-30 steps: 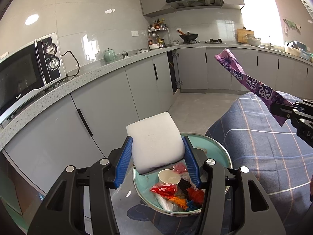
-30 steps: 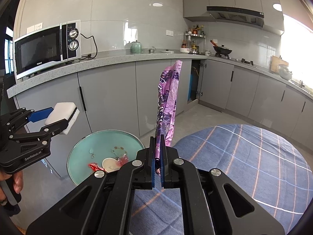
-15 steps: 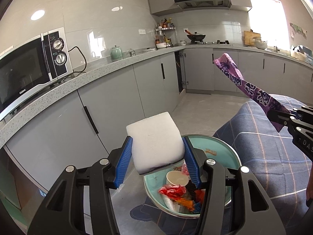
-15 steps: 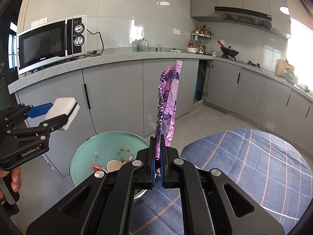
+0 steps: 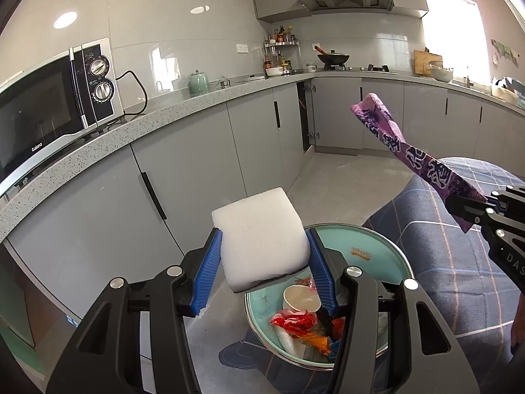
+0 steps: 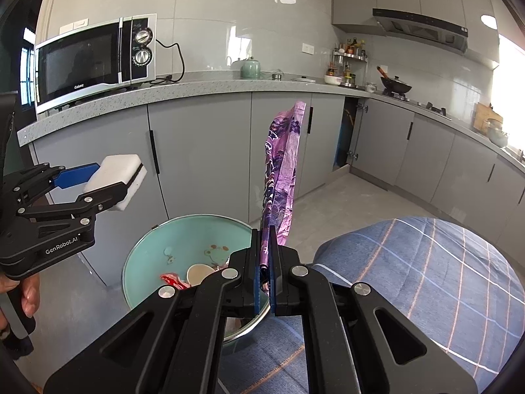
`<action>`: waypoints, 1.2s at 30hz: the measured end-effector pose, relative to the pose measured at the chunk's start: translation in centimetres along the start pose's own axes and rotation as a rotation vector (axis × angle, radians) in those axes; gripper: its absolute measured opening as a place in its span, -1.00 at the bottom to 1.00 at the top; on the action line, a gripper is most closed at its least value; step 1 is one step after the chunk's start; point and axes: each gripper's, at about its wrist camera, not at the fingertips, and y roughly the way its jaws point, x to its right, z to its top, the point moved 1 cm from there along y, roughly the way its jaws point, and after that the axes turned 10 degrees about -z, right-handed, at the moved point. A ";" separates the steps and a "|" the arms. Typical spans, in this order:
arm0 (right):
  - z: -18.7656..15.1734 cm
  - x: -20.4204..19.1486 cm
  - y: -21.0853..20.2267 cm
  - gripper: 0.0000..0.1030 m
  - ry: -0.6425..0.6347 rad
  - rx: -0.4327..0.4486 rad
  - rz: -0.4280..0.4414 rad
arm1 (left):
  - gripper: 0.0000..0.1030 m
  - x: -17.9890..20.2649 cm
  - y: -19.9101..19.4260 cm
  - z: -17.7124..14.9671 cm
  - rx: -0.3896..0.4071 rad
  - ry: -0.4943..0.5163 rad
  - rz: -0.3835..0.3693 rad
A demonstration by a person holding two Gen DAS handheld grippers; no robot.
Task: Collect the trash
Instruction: 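Carry the white sponge and purple wrapper over the wastebasket with both tools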
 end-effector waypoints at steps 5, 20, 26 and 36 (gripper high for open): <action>0.0 -0.5 0.2 -0.91 -0.011 -0.004 0.007 | 0.01 -0.1 0.1 0.0 -0.001 -0.002 -0.001; 0.1 -2.0 0.8 -0.91 -0.044 -0.010 0.040 | 0.02 -0.9 0.5 -0.2 -0.003 -0.013 0.012; -0.2 -2.6 1.0 -0.91 -0.057 -0.020 0.050 | 0.02 -0.8 0.6 -0.3 -0.004 -0.011 0.006; -0.3 -2.9 1.5 -0.90 -0.072 -0.037 0.058 | 0.03 0.0 0.5 -0.3 0.002 0.008 -0.010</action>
